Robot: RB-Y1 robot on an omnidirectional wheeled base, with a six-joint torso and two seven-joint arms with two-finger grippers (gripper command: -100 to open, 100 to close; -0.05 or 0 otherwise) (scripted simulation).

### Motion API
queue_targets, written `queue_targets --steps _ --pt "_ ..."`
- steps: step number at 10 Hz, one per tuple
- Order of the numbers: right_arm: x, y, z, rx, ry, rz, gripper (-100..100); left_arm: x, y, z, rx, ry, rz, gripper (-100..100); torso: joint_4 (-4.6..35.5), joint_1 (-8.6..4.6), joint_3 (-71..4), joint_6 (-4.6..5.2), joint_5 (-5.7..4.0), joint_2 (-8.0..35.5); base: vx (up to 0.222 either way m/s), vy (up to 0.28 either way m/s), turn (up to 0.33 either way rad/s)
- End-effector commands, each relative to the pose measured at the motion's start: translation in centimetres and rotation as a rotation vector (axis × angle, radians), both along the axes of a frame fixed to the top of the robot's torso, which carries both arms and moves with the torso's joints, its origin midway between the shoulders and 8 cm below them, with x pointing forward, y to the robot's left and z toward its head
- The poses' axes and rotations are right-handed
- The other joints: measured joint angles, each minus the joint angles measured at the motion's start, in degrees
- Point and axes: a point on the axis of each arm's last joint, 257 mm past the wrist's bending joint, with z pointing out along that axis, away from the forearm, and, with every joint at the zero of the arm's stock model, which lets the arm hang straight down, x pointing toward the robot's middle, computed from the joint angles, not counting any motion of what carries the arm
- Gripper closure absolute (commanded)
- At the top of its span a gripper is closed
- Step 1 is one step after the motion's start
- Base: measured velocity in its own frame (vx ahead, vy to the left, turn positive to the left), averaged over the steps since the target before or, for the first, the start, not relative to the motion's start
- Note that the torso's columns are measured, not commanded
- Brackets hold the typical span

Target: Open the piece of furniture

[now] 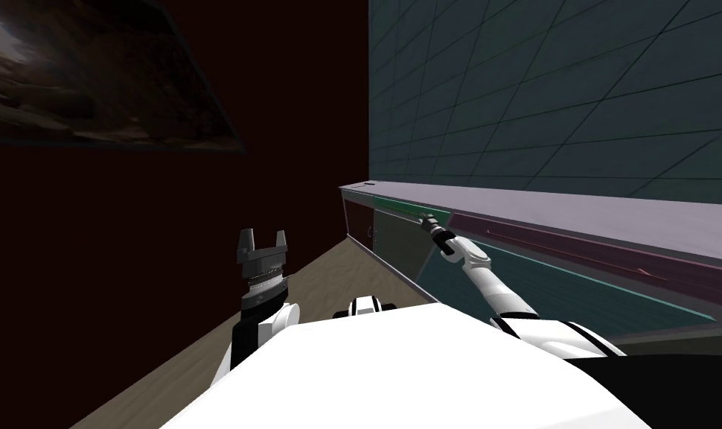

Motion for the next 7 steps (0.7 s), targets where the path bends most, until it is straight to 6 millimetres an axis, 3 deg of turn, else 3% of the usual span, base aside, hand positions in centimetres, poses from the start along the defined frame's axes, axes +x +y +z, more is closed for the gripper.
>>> queue_targets --steps 1,4,5,7 --pt "-2.3 -1.1 0.7 -0.039 -0.023 0.017 100 0.0 0.0 0.0 0.0 0.0 0.0 0 0.2 0.57 0.0 0.53 0.29 0.0 0.117 0.243 -0.299" --pt "-2.4 0.1 1.1 -0.044 -0.034 0.07 100 0.0 0.0 0.0 0.0 0.0 0.0 0 0.5 0.15 0.4 -0.2 0.34 0.7 0.025 0.049 -0.034" --pt "-2.6 -0.4 0.3 -0.04 -0.019 0.052 100 0.0 0.0 0.0 0.0 0.0 0.0 0 0.5 0.26 0.3 -0.17 0.37 0.6 -0.011 -0.017 0.013" --pt "-2.3 -0.4 1.6 -0.04 -0.032 0.066 100 0.0 0.0 0.0 0.0 0.0 0.0 0 0.4 0.65 0.3 0.14 0.42 0.6 -0.098 0.11 0.005"
